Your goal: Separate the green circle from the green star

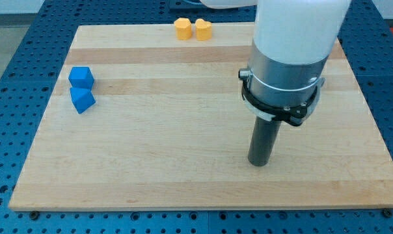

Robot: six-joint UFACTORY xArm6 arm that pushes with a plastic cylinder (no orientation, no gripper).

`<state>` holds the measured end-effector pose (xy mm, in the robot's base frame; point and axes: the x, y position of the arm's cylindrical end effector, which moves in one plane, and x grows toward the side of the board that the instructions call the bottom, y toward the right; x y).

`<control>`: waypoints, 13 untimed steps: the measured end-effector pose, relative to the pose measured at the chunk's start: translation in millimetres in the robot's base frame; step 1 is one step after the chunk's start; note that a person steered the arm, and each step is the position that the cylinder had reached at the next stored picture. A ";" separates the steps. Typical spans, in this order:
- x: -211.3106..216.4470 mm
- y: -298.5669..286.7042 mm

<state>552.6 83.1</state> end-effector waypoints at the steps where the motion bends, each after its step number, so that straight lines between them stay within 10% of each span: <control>1: 0.0 1.2; 5: 0.0 56.3; 8: -197.5 198.6; 13: -203.3 90.6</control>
<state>349.3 173.7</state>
